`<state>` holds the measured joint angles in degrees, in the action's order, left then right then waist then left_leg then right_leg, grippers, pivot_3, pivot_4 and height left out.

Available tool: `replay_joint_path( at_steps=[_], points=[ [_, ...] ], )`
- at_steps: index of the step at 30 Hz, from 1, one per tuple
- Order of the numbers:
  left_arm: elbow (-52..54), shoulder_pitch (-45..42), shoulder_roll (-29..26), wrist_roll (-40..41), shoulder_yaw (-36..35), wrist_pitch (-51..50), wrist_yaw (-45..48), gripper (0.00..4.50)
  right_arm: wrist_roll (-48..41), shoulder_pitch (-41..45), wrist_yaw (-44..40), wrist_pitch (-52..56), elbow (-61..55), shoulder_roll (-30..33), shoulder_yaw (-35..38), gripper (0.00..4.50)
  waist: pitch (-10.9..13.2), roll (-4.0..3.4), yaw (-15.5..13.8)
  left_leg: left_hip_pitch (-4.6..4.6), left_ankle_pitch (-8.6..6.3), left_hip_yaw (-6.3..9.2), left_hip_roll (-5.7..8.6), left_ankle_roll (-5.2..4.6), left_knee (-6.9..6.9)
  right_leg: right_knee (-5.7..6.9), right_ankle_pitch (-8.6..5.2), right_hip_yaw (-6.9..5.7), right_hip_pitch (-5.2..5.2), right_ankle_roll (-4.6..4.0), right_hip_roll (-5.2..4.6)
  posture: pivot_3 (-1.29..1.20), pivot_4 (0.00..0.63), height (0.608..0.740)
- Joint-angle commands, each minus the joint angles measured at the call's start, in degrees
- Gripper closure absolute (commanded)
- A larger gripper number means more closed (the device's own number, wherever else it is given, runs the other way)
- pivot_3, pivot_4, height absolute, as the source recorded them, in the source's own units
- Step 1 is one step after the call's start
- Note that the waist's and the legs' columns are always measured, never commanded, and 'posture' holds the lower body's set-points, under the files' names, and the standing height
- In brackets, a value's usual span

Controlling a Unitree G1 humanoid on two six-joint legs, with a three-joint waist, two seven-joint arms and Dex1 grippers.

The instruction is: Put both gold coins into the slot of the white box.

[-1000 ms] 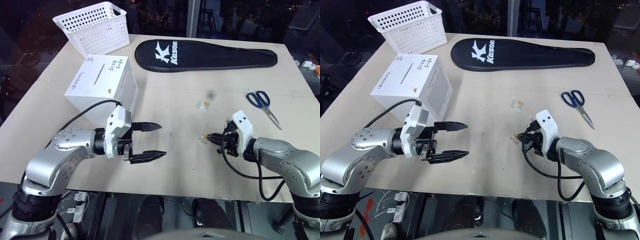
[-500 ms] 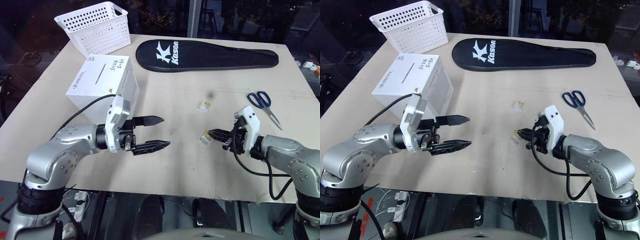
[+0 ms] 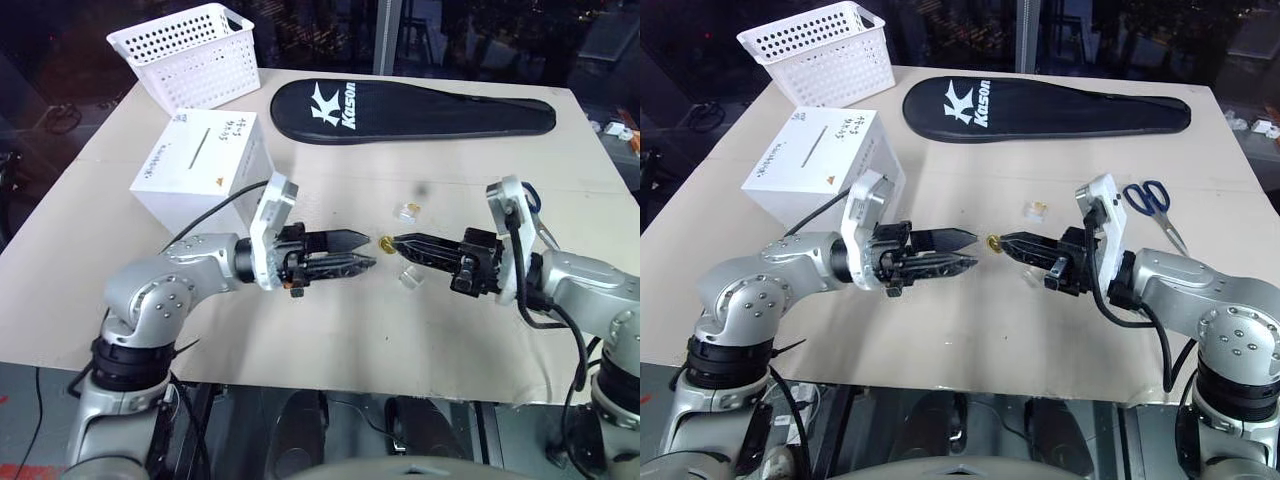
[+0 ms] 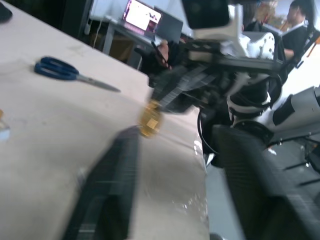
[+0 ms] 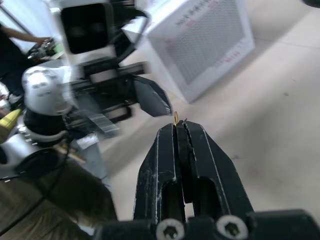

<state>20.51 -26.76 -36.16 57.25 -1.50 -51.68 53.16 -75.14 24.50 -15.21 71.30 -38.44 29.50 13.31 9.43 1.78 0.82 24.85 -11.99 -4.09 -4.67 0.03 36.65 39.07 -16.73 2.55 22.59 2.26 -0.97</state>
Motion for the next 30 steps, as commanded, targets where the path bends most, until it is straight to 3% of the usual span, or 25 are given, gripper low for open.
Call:
replay_joint_path(
  at_steps=[1,22,27,30],
  points=[
    [0.5,-0.8,0.1,-0.1,-0.5,0.7,0.3,3.13,-5.7,1.0,2.5,-2.6,-1.7,2.5,0.0,4.50,0.0,0.00,0.0,0.00,0.00,0.00,0.00,0.00,0.00,-0.01,0.00,0.00,0.00,0.00,0.00,0.00,0.150,0.740],
    [0.8,-1.4,1.3,0.5,-0.5,0.3,1.4,3.13,-13.4,2.1,7.0,-12.5,-1.7,10.1,-8.4,4.50,0.0,0.00,0.0,0.02,0.00,0.02,0.00,0.00,0.06,0.00,0.00,0.01,0.00,0.00,0.00,0.00,0.150,0.740],
    [0.9,-1.2,1.6,0.9,-0.6,-0.3,2.0,4.46,-13.9,2.4,7.2,-13.8,-1.5,10.7,-9.7,4.50,0.0,0.00,0.0,0.04,0.00,0.02,0.00,0.00,0.08,-0.01,0.00,0.00,0.00,0.00,-0.01,0.00,0.150,0.740],
    [1.0,-0.9,1.6,1.0,-0.6,-0.3,2.1,4.46,-14.3,2.5,7.5,-14.5,-1.5,11.1,-10.3,4.50,0.0,0.00,0.0,0.03,0.00,0.02,0.00,0.00,0.08,0.00,0.00,0.00,0.00,0.00,0.00,0.00,0.150,0.740]
  ],
)
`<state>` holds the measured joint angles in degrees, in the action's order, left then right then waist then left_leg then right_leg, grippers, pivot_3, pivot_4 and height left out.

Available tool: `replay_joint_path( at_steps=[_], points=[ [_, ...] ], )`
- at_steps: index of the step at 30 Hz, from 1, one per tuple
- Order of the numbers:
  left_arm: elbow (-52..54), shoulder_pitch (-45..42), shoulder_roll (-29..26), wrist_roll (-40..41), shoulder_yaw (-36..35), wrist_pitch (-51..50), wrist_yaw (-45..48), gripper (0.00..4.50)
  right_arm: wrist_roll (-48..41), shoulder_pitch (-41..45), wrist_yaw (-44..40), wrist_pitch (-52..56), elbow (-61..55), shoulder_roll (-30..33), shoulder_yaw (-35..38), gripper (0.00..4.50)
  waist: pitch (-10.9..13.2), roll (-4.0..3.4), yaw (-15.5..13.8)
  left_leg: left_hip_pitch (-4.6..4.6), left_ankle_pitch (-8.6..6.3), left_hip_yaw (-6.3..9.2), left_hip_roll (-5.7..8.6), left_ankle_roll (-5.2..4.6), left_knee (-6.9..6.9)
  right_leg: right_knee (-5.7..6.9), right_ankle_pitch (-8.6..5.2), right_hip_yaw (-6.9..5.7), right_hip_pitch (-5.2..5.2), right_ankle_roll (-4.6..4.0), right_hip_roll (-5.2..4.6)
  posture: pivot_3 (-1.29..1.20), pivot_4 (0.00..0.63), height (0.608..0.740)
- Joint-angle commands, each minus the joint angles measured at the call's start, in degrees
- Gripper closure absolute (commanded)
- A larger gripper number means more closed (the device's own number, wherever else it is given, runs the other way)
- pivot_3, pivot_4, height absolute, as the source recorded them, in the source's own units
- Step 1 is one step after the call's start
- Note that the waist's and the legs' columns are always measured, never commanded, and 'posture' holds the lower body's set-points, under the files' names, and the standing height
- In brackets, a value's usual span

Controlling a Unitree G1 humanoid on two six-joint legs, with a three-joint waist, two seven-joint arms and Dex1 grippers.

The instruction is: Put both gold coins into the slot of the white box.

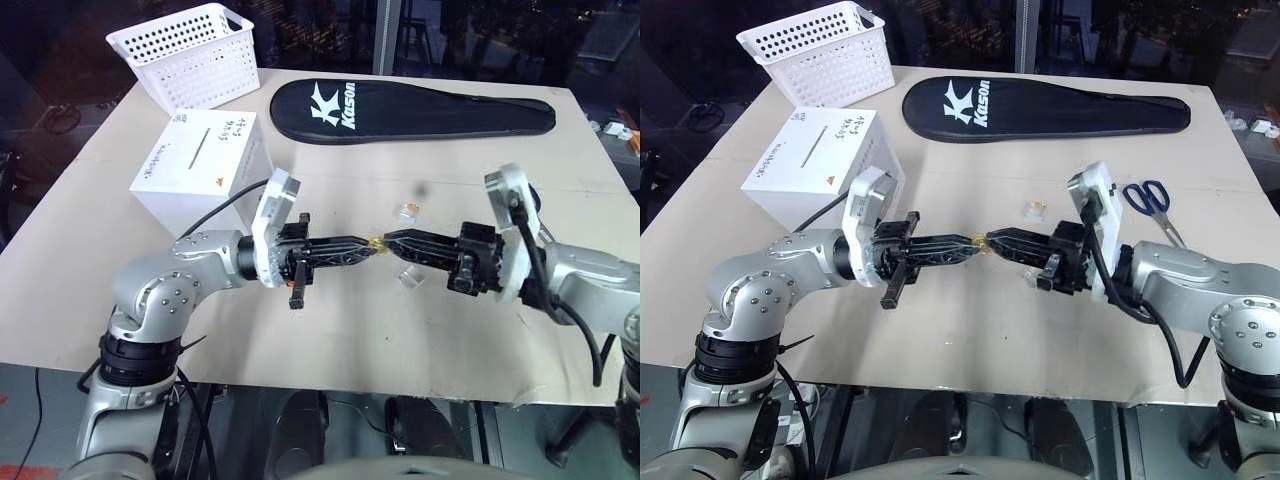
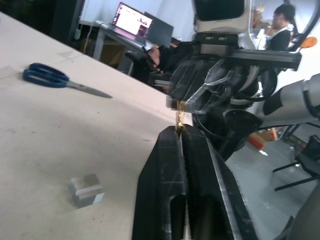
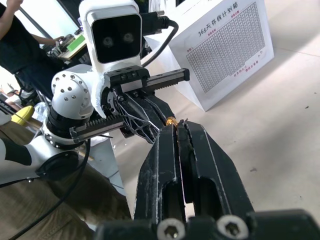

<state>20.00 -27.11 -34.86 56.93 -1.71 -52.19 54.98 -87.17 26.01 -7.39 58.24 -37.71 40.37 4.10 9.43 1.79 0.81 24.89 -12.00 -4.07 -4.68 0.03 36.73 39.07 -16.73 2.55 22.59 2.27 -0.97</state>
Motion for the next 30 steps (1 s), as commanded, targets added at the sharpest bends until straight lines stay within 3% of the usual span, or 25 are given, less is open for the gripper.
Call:
replay_joint_path(
  at_steps=[1,7,13,14,18,21,24,28,30],
  points=[
    [1.4,-0.6,0.4,1.3,-0.6,0.2,0.2,4.46,-2.3,1.0,-0.3,-1.5,-2.2,0.3,-1.3,4.50,0.0,0.00,0.0,0.00,0.00,0.00,0.00,0.00,0.00,0.00,0.00,0.00,0.00,0.00,0.00,0.00,0.150,0.740],
    [0.7,-0.4,-0.3,2.0,-3.3,0.2,-1.1,4.46,2.3,0.8,-3.8,-3.1,-3.2,1.3,-1.1,4.50,0.0,0.00,0.0,0.00,0.00,0.00,0.00,0.00,0.01,0.00,0.00,0.00,0.00,0.00,0.00,0.00,0.150,0.740],
    [2.2,0.9,-2.6,7.8,-10.3,-2.8,-7.0,4.50,10.0,-0.2,-12.0,-6.0,-2.9,4.1,0.4,2.47,0.0,0.00,0.0,0.00,0.00,0.03,-0.02,0.00,0.00,-0.01,0.00,-0.01,0.00,0.00,0.00,0.00,0.150,0.740],
    [2.3,1.0,-2.8,8.9,-11.1,-3.3,-8.0,4.50,11.0,0.0,-12.8,-6.4,-2.6,4.2,0.5,1.82,0.0,0.00,0.0,0.00,0.00,0.03,-0.02,0.00,0.01,-0.01,0.00,0.00,0.01,0.00,-0.01,0.00,0.150,0.740],
    [2.8,1.5,-5.7,15.9,-19.3,-5.4,-17.6,4.50,21.8,4.6,-20.9,-11.0,-0.8,6.8,-0.6,0.06,0.0,0.00,0.1,-0.01,0.00,0.03,-0.02,0.00,0.04,0.01,0.00,0.01,0.01,0.01,-0.01,0.00,0.150,0.740],
    [-0.1,0.1,-8.7,18.9,-26.0,-5.5,-26.4,4.50,25.6,12.1,-24.0,-13.4,4.2,4.5,-2.1,0.02,0.1,0.05,0.4,-0.05,0.00,0.17,-0.08,0.00,0.05,0.05,0.00,0.06,0.02,0.01,0.01,0.00,0.150,0.740],
    [-3.3,-3.2,-13.8,11.6,-28.1,-4.9,-36.1,4.50,33.1,16.7,-27.8,-16.3,7.6,3.5,-5.3,0.02,0.1,0.06,0.2,-0.08,0.00,0.12,-0.08,0.00,0.06,0.10,-0.01,-0.02,0.02,0.00,0.06,0.00,0.150,0.740],
    [-13.7,-13.0,-22.0,9.9,-25.9,-14.7,-45.4,4.50,39.0,19.9,-31.5,-19.0,10.6,2.1,-7.1,0.02,0.1,0.16,-0.3,0.03,0.00,0.01,-0.02,0.00,0.09,0.07,0.00,-0.08,0.03,-0.01,-0.02,0.00,0.150,0.740],
    [-20.6,-19.4,-24.0,10.0,-23.1,-19.6,-44.3,4.50,41.2,20.4,-33.1,-20.4,11.2,1.8,-7.3,0.02,0.1,0.21,-0.6,0.06,0.00,0.01,0.04,0.00,0.12,0.04,-0.01,-0.10,0.01,0.01,-0.10,0.00,0.150,0.740]
  ],
)
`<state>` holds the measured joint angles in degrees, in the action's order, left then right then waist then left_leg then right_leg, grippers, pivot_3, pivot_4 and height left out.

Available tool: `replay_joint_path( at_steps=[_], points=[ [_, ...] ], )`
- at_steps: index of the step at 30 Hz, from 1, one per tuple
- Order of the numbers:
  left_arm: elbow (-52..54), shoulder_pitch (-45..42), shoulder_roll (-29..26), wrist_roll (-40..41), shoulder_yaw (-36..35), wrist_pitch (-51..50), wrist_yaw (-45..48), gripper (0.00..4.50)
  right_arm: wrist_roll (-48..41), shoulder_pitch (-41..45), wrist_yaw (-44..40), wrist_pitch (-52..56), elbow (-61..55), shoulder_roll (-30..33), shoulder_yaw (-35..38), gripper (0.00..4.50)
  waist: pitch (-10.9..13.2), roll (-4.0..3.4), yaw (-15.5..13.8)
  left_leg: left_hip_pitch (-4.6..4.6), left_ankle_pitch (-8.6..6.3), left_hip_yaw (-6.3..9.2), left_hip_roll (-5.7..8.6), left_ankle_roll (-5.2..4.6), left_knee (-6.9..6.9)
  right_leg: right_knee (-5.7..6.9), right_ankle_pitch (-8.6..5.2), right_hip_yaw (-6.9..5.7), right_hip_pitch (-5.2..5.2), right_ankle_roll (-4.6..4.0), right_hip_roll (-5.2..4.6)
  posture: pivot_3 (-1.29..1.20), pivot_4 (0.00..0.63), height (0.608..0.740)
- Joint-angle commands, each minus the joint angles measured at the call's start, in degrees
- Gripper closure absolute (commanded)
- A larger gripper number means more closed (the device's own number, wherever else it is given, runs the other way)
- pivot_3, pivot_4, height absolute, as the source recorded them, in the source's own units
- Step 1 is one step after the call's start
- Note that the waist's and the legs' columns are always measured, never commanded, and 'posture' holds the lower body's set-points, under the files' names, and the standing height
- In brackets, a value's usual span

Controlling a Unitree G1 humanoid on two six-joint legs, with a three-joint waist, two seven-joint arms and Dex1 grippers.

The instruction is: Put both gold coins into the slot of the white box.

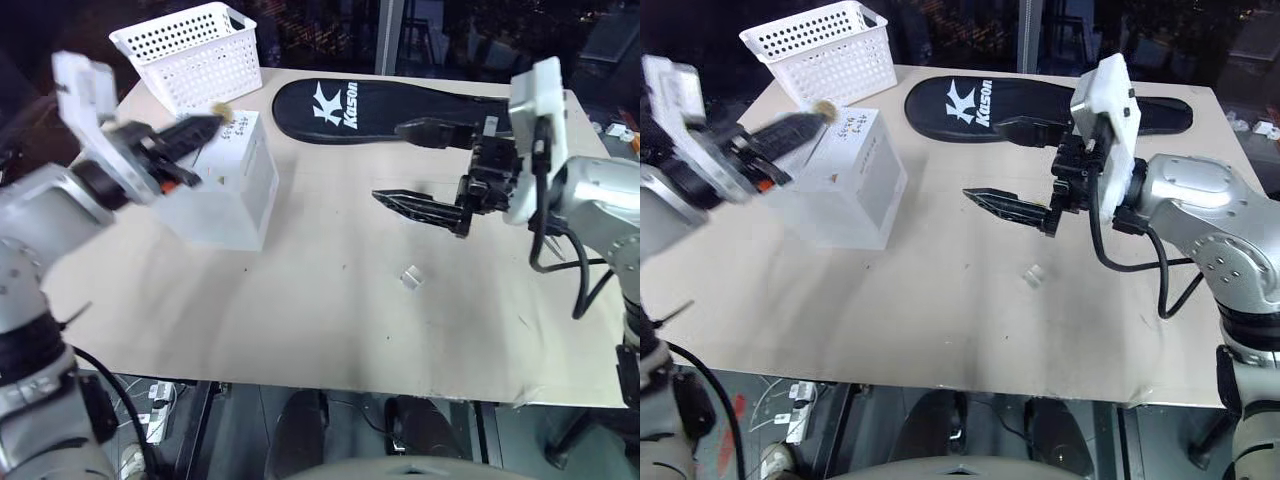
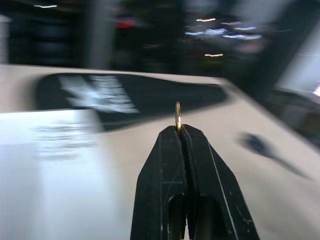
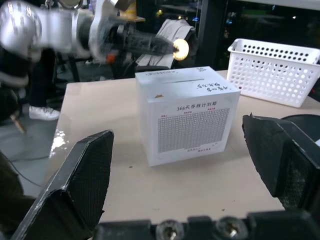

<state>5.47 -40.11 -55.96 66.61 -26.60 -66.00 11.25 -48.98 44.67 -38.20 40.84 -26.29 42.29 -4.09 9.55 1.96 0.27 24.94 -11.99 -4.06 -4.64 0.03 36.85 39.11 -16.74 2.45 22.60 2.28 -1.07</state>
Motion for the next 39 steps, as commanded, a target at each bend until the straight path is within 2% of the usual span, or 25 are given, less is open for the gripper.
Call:
replay_joint_path(
  at_steps=[1,4,7,14,23,30,31,32,34,38,39],
  points=[
    [-9.5,-9.4,-3.0,-1.1,2.9,-7.2,-1.3,4.50,3.8,1.7,-3.0,-3.6,-0.1,-0.3,0.9,0.02,0.0,0.04,-0.1,0.05,0.00,0.03,0.00,0.00,0.03,-0.05,0.00,-0.06,0.04,0.00,0.01,0.00,0.150,0.740],
    [-17.6,-16.4,-2.4,-3.7,4.8,-12.7,-2.8,4.50,5.6,1.8,-4.1,-4.7,0.2,-1.5,1.0,0.02,0.0,0.04,-0.2,0.11,0.01,0.06,0.00,0.01,0.03,-0.05,0.00,-0.11,0.08,0.00,0.02,0.00,0.150,0.740],
    [-20.3,-19.3,-1.9,-6.8,7.0,-15.0,-2.1,4.50,6.9,2.9,-4.2,-4.7,0.3,-3.0,0.6,0.02,0.0,0.04,0.2,0.11,0.07,0.04,-0.01,0.12,-0.02,-0.02,0.00,-0.08,0.11,0.00,0.03,0.00,0.150,0.740],
    [-23.6,-20.7,-0.1,-14.6,10.6,-16.5,0.2,4.50,8.2,3.2,-1.8,-2.1,-1.7,-5.5,0.4,0.02,0.0,0.04,0.5,0.15,0.15,0.00,-0.01,0.26,-0.02,0.05,0.00,-0.04,0.19,-0.01,0.03,0.00,0.150,0.740],
    [-22.6,-20.3,-0.8,-22.0,12.6,-16.8,3.9,4.50,6.8,1.4,-2.2,-0.4,-3.7,-5.1,3.3,0.02,0.0,0.04,0.6,0.12,0.14,-0.03,-0.01,0.24,0.04,0.24,0.00,0.01,0.22,-0.02,0.03,0.00,0.150,0.740],
    [-15.9,-17.6,-1.1,-24.6,14.1,-18.9,7.1,4.50,7.4,-1.6,-4.2,-1.6,-3.5,-4.4,4.4,0.02,0.0,0.04,0.6,0.08,0.12,-0.06,-0.01,0.22,0.12,0.42,-0.01,0.08,0.25,-0.02,0.04,0.00,0.150,0.740],
    [-14.9,-17.1,-1.1,-25.1,13.9,-18.7,7.2,3.94,7.4,-1.9,-4.4,-1.6,-3.4,-4.3,4.5,0.00,0.0,0.04,0.6,0.08,0.12,-0.08,-0.01,0.21,0.13,0.43,-0.01,0.09,0.25,-0.02,0.04,0.00,0.150,0.740],
    [-14.1,-16.9,-1.0,-25.2,13.0,-18.5,7.3,3.79,7.4,-2.2,-4.6,-1.6,-3.3,-4.3,4.6,0.00,0.0,0.04,0.6,0.09,0.11,-0.07,-0.01,0.19,0.14,0.45,-0.01,0.09,0.26,-0.02,0.04,0.00,0.150,0.740],
    [-12.2,-16.7,-1.1,-25.3,11.2,-16.8,8.4,2.90,7.1,-2.8,-4.4,-0.9,-3.1,-4.2,4.7,0.00,0.0,0.04,0.6,0.08,0.03,-0.09,-0.01,0.06,0.17,0.55,-0.01,0.10,0.31,-0.03,0.03,0.00,0.150,0.740],
    [-9.8,-16.2,-0.9,-24.8,8.9,-15.6,10.4,0.90,7.7,-3.5,-4.0,-0.7,-3.0,-4.0,4.4,0.00,0.0,0.05,0.6,0.12,0.02,-0.06,-0.01,0.03,0.30,0.72,-0.02,0.10,0.38,-0.03,0.04,0.00,0.150,0.740],
    [-2.8,-12.7,-0.2,-21.3,5.9,-10.8,16.3,0.46,9.7,-4.6,-2.3,0.1,-1.6,-4.1,3.4,0.00,0.0,0.05,0.6,0.12,0.02,-0.07,-0.01,0.03,0.32,0.73,-0.02,0.10,0.38,-0.03,0.04,0.00,0.150,0.740]
  ],
)
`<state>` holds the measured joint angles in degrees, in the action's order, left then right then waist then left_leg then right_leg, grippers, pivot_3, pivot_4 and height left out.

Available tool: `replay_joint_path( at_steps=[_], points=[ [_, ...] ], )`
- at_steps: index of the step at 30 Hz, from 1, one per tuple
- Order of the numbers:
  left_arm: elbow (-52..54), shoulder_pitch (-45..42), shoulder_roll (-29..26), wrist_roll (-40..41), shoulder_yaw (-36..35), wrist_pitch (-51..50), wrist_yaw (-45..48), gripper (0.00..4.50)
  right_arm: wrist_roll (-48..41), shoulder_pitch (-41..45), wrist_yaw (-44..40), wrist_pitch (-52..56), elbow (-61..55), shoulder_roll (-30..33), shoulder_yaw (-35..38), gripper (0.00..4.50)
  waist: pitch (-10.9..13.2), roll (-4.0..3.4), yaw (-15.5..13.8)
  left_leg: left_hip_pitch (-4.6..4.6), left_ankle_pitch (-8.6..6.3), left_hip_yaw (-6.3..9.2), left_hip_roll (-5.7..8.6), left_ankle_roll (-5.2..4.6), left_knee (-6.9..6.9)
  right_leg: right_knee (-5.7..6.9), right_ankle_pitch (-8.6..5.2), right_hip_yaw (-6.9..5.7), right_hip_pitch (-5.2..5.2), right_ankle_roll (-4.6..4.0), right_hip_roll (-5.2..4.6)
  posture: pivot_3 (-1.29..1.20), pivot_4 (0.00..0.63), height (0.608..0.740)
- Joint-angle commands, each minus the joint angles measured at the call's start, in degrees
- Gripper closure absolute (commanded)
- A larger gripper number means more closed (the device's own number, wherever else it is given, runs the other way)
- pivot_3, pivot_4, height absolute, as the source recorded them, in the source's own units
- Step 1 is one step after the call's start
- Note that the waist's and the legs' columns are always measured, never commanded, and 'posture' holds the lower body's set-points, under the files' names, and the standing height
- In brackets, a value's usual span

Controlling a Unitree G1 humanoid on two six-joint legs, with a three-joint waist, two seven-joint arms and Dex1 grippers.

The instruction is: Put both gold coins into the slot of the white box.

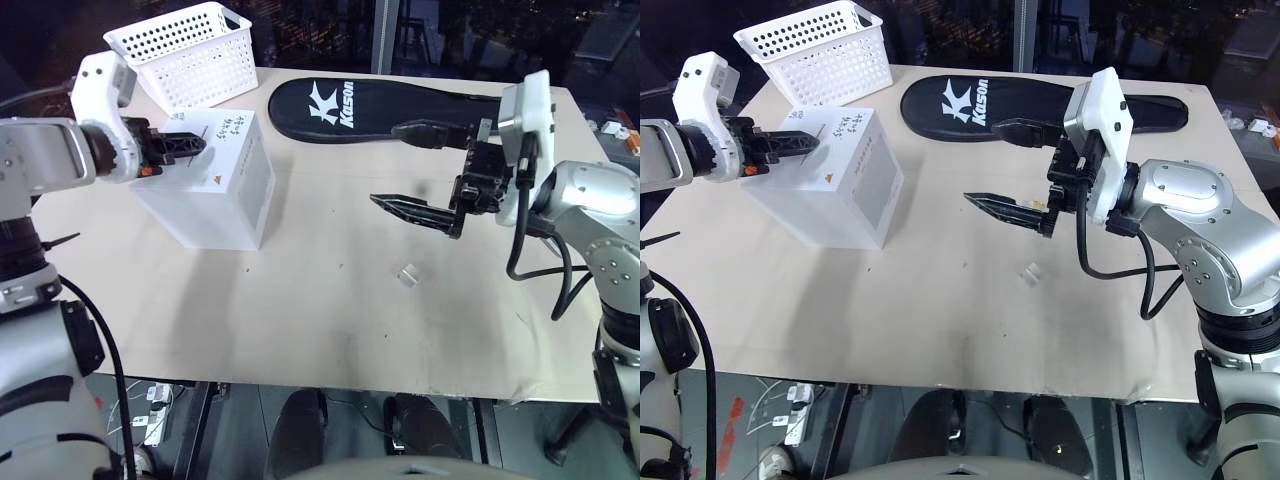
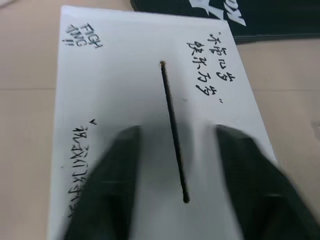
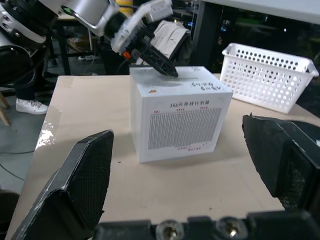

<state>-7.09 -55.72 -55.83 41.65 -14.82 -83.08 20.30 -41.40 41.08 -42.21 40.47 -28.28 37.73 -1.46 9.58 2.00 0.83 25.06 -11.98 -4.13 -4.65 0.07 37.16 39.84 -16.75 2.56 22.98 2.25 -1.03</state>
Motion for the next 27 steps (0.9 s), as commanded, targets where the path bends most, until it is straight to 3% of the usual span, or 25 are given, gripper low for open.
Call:
replay_joint_path(
  at_steps=[1,4,7,9,18,21,25,27],
  points=[
    [15.3,5.4,0.4,6.3,-8.2,9.6,11.4,0.46,3.5,-2.0,2.8,1.0,1.5,0.6,0.2,0.00,0.0,0.00,0.1,0.01,0.00,0.00,0.00,-0.01,0.03,-0.01,0.00,0.00,0.00,0.00,0.00,0.00,0.150,0.740],
    [31.1,16.5,3.2,16.7,-11.6,11.6,20.2,0.46,9.9,-3.2,8.1,4.5,9.4,-1.8,-5.3,0.00,-0.1,0.15,0.1,0.04,0.13,-0.10,-0.03,0.22,0.06,-0.05,0.00,0.05,-0.01,-0.01,-0.11,0.00,0.150,0.740],
    [39.5,24.1,5.5,17.9,-9.2,15.1,21.1,0.46,15.8,-2.2,10.7,4.1,16.0,-3.8,-8.3,0.00,0.0,0.08,0.0,0.00,0.12,-0.09,0.02,0.20,0.07,0.03,0.00,0.10,0.00,-0.01,-0.09,0.00,0.150,0.740],
    [41.9,28.2,7.5,17.8,-7.4,17.2,20.9,0.22,18.3,-1.0,11.1,3.7,21.4,-5.6,-9.9,0.00,0.0,0.07,0.0,-0.05,0.01,-0.04,0.00,0.01,0.05,0.08,0.01,0.09,-0.01,-0.02,0.00,0.00,0.150,0.740],
    [45.2,36.4,10.1,12.3,-2.0,26.2,18.7,0.22,27.6,5.1,10.5,0.7,38.0,-9.4,-11.8,0.00,0.0,0.05,0.1,-0.10,-0.01,-0.09,0.01,-0.02,0.05,0.06,0.01,0.17,-0.05,-0.01,0.02,0.00,0.150,0.740],
    [46.0,38.6,9.7,12.6,-2.9,27.2,18.2,0.00,28.8,6.4,9.2,0.4,40.2,-9.6,-11.9,0.77,0.0,0.05,0.1,-0.06,0.00,-0.09,0.00,-0.01,0.02,0.00,0.01,0.16,-0.02,-0.02,0.02,0.00,0.150,0.740],
    [47.0,40.4,9.4,13.9,-4.0,27.6,16.8,0.00,30.0,6.9,7.1,0.2,41.1,-9.5,-12.1,0.77,0.0,0.05,0.1,-0.06,-0.01,-0.10,0.00,-0.02,0.02,-0.03,0.00,0.17,-0.03,-0.02,0.02,0.00,0.150,0.740],
    [47.5,40.9,9.2,14.4,-4.3,27.7,16.3,0.00,30.2,7.1,6.2,0.6,41.1,-9.6,-11.9,1.24,0.0,0.05,0.1,-0.06,-0.01,-0.08,0.00,-0.02,0.02,-0.01,0.01,0.15,-0.03,-0.02,0.02,0.00,0.150,0.740]
  ],
)
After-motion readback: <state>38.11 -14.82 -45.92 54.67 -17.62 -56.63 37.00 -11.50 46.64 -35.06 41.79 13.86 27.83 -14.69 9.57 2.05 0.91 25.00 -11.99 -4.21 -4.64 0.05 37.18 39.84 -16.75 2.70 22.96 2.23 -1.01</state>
